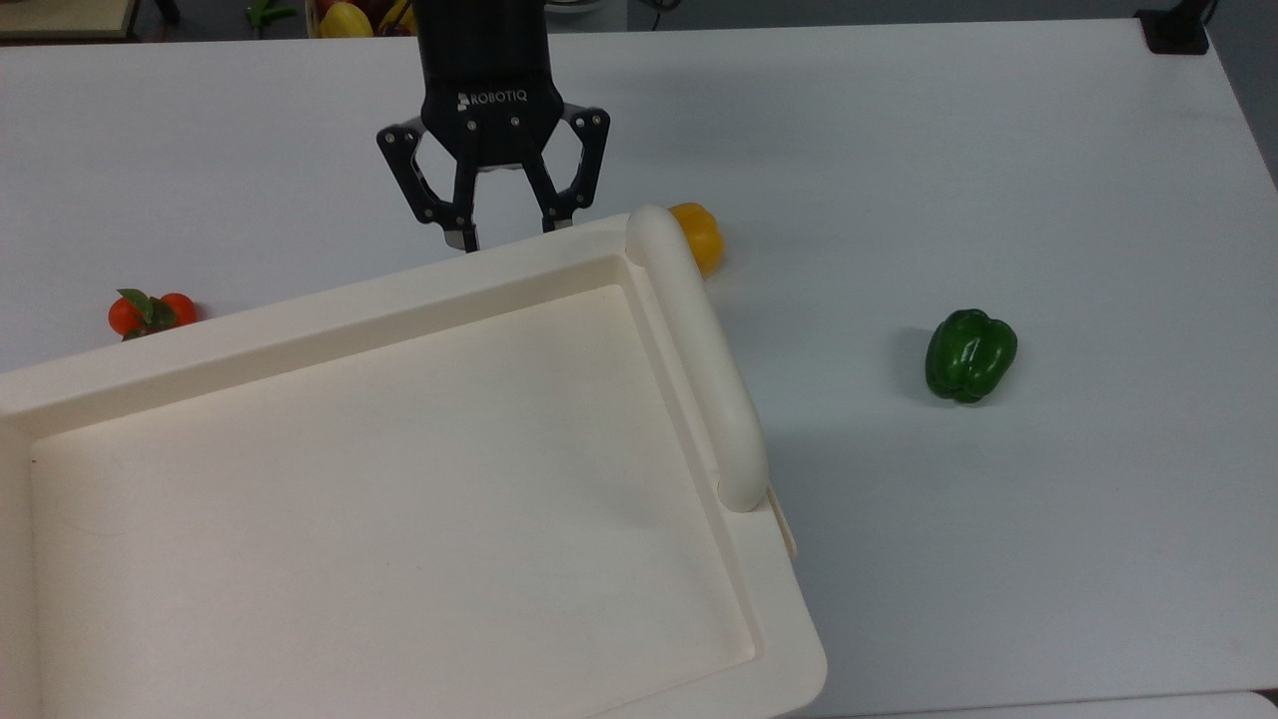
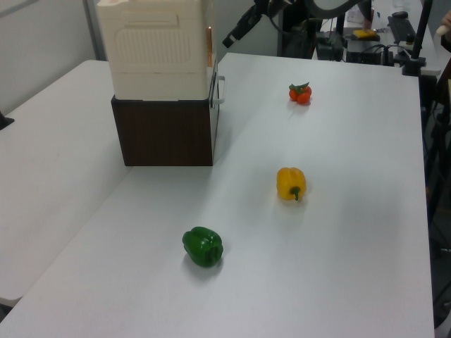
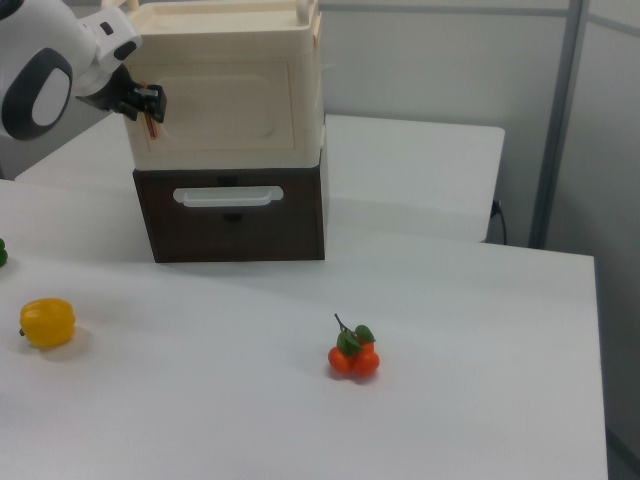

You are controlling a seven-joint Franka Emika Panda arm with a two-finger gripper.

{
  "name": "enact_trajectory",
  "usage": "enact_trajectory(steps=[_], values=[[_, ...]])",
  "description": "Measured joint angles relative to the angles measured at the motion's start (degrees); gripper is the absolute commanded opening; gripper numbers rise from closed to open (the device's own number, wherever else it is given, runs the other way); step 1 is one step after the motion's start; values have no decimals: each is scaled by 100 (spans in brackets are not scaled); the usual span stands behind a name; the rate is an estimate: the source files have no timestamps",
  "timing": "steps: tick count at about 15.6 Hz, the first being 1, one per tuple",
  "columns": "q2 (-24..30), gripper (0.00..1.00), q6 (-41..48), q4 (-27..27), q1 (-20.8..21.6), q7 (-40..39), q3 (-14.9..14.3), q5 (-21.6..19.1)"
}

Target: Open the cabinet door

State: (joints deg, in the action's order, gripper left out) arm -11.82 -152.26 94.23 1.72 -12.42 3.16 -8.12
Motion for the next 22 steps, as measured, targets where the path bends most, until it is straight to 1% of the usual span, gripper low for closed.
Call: enact_trajectory(steps=[4, 8, 10, 13, 14, 22], values=[[-258, 49, -131, -269, 7, -51, 37, 0], [-405, 48, -376, -400, 8, -60, 176, 0], [-424, 42, -396, -401, 8, -61, 187, 0], [-442, 5, -420, -402, 8, -75, 216, 1], [-452, 0, -468, -402, 8, -78, 222, 2], [-465, 0, -492, -401, 0, -94, 234, 6]])
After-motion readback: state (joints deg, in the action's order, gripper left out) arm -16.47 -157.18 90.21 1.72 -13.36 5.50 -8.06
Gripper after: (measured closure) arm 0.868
